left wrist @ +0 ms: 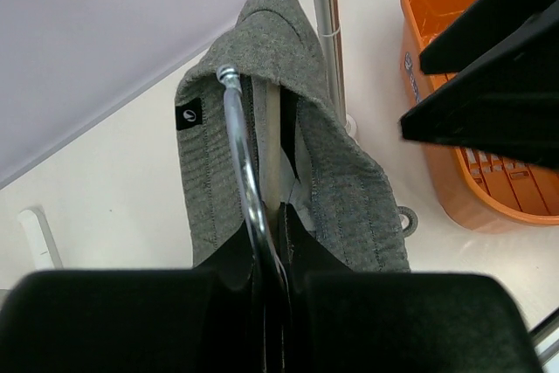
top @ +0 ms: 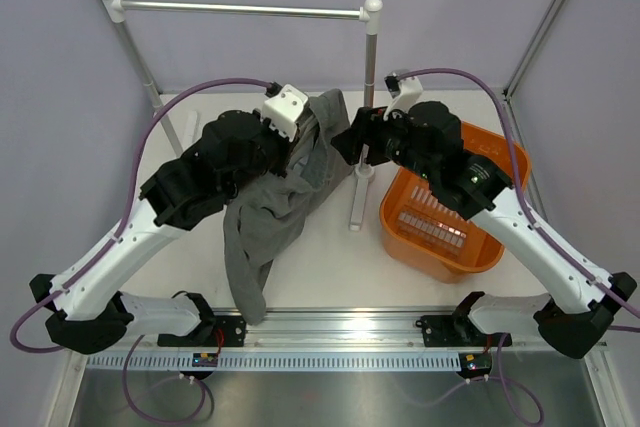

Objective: Remove the shorts from the hanger

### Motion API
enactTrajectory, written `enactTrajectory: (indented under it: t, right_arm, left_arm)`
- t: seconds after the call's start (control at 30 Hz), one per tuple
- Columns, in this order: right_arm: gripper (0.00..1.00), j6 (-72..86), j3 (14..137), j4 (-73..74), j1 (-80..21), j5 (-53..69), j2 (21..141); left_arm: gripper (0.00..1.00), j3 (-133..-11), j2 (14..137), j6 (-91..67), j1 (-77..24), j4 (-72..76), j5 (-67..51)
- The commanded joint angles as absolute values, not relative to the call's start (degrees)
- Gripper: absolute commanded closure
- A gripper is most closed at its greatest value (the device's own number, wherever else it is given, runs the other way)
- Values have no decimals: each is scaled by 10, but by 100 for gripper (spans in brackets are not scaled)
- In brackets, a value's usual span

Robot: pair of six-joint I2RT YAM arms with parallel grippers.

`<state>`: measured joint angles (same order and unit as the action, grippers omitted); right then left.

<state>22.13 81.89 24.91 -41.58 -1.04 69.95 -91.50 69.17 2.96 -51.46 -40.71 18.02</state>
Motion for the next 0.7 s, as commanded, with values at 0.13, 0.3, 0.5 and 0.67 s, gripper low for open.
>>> enactTrajectory:
  t: [0.13,0.3,0.5,0.67]
  right_arm:
    - [27,201,856,252,-464,-105,725]
    - [28,196,868,262,-475,-121,742]
    - [30,194,874,262,-480,-132,758]
    - [41,192,889,266,-480,-141,778]
  left_arm:
    - [100,-939,705,45,-548,-359,252]
    - [100,-936,709,45,-558,-354,254]
    - [100,-942,709,47,-564,-359,257]
    - [100,-945,708,47,-570,-366,257]
